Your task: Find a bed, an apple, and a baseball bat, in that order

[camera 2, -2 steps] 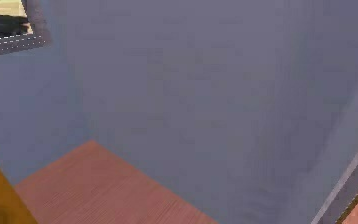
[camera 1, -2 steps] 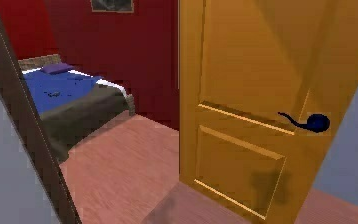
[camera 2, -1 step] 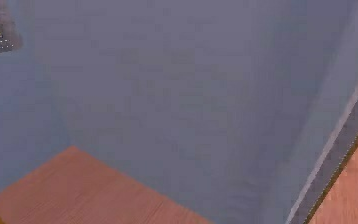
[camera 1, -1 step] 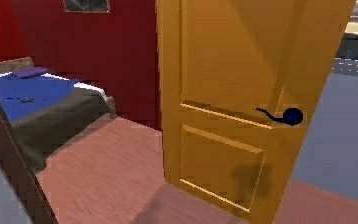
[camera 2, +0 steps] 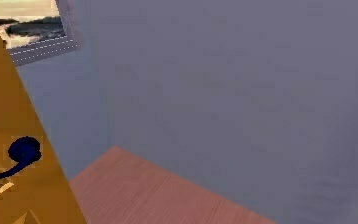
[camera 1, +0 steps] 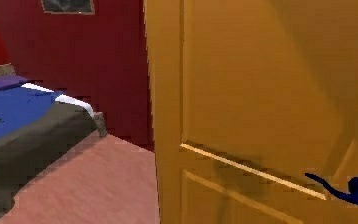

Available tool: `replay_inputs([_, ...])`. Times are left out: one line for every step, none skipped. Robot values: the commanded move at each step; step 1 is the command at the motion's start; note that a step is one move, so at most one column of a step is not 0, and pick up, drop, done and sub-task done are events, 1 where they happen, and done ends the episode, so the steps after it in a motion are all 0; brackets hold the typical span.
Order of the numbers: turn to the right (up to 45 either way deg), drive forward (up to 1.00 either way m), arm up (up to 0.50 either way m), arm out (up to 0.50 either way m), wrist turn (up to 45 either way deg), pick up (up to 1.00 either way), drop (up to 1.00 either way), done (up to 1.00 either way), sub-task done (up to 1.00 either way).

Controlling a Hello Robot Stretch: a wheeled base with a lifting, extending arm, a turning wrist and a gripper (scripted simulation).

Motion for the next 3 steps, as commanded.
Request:
replay_inputs([-9.0,0.00,0.00,0.00,0.0,0.00,0.00,0.00,0.00])
replay_inputs([0.0,0.40,0.00,0.00,0.0,0.00,0.00,0.00,0.00])
replay_inputs([-45.0,0.00,0.00,0.00,0.0,0.00,0.00,0.00,0.00])
